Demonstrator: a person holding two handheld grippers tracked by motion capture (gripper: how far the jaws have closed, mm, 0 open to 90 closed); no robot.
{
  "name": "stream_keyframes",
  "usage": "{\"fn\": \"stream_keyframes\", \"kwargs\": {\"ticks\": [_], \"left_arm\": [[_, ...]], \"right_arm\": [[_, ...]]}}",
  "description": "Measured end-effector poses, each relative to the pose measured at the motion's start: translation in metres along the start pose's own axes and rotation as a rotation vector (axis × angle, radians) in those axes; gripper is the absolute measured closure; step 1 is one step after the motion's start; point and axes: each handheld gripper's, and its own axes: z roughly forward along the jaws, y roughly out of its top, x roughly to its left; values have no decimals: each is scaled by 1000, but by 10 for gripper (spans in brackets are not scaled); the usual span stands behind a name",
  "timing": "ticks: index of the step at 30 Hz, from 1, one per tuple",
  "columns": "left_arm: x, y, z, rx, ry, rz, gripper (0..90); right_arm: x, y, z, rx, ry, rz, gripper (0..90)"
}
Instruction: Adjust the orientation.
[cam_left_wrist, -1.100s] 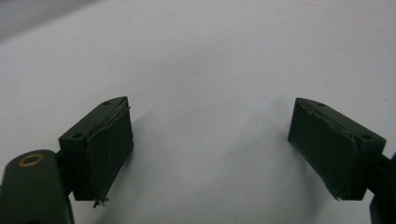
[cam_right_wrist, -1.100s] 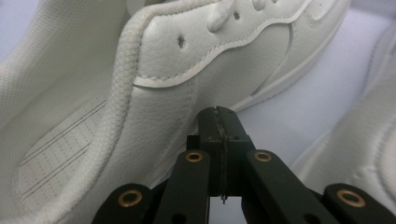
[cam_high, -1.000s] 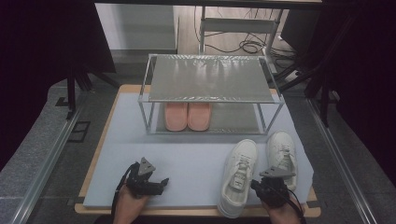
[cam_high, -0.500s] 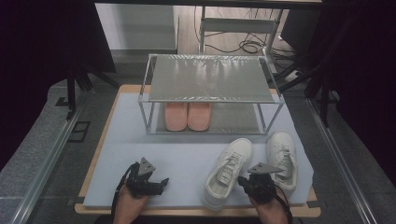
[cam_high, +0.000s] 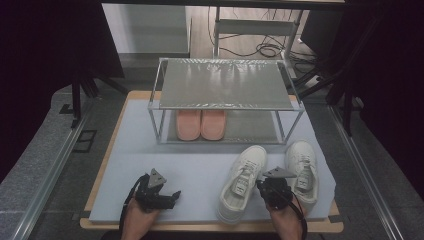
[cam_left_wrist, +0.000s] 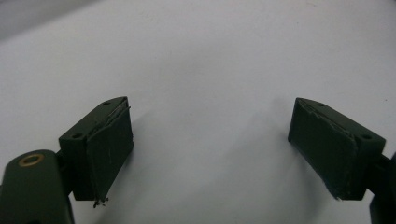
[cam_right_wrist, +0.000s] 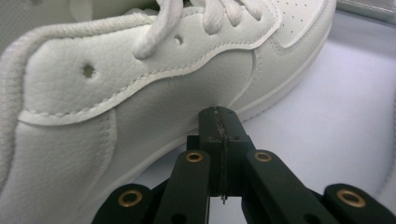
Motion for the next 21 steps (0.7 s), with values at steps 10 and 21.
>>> {"fn": "stream_keyframes", "kwargs": {"ticks": [10,21], "left_arm": [[0,0,0,0,0,0,139],[0,0,0,0,0,0,139]], "right_arm": [[14,13,15,-17,105,-33,900],[2,32,27,2,-32,-17,900]]}}
